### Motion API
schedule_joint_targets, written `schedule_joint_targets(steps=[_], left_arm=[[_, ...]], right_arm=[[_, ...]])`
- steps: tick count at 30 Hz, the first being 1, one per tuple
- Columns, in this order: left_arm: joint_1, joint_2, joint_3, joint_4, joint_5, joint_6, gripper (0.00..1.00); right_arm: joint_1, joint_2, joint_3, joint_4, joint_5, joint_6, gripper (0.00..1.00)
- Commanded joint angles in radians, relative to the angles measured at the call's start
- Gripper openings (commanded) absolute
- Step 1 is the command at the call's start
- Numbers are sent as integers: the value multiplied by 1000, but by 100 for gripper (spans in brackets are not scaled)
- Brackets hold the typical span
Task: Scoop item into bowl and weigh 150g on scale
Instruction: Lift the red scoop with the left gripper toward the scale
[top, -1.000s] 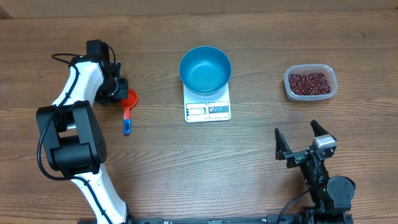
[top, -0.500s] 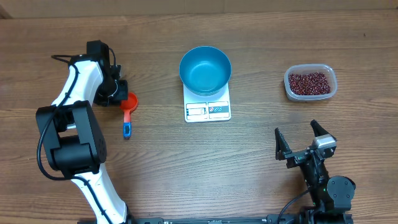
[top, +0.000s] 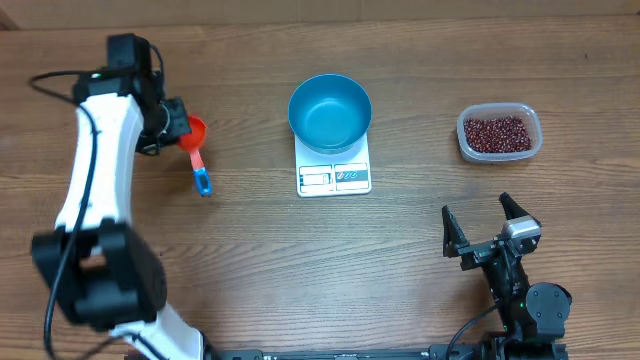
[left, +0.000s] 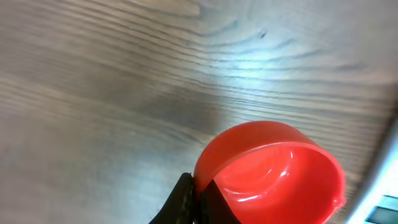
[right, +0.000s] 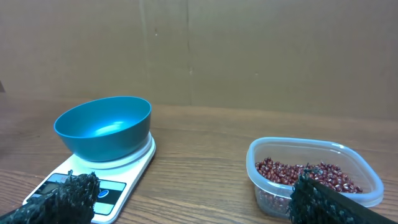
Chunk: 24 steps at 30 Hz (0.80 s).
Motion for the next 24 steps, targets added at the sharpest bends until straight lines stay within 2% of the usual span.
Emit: schedule_joint_targets(steps=[1,6,11,16,20,24], left_arm=[[-2,-116,30,-34,-6,-203,4],[-5,-230,30,-145,-6,-453,4],[-50,-297,30,-263,-52,-650,5],[-161,-326,30,-407,-161,-920,4],[-259,-325,29,-496,-166,-1106,4],[-362,-325,29,-531,-159,-1238,4]], right_arm=[[6,-10,-10,6,2,-1,100],[6,-10,-10,6,2,-1,100],[6,-10,-10,6,2,-1,100],[6,-10,-10,6,2,-1,100],[6,-10,-10,6,2,-1,100],[6,-10,-10,6,2,-1,100]])
